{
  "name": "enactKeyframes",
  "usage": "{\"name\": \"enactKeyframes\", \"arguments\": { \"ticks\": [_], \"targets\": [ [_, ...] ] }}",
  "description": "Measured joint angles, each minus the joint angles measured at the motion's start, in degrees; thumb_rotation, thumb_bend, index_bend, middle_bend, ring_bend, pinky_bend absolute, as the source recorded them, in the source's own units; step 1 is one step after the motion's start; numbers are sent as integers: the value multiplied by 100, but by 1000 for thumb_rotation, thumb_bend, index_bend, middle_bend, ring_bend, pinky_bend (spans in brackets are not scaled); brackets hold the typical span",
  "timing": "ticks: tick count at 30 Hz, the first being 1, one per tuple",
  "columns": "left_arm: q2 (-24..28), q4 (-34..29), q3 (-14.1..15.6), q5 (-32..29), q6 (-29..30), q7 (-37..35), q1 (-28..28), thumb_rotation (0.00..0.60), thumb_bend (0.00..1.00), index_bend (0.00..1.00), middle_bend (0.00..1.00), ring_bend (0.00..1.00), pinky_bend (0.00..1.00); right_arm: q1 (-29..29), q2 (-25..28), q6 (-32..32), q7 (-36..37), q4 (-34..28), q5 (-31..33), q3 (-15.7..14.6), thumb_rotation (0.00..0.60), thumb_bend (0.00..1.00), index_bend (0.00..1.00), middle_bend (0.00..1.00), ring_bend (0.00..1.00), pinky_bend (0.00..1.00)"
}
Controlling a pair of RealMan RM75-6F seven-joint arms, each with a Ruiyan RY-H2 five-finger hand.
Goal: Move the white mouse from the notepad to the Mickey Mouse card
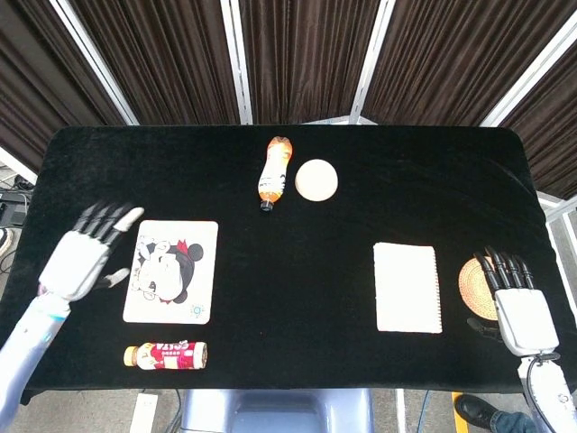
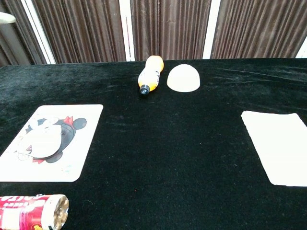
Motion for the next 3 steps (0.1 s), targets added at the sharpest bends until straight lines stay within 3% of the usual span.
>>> {"name": "enactKeyframes", "arguments": {
  "ticks": [3],
  "targets": [
    [271, -823, -52, -640, 91, 439, 582, 600, 0, 0, 0, 0, 0, -22, 45, 26, 81, -21, -53, -7, 600, 0, 0, 0, 0, 0]
  ]
}}
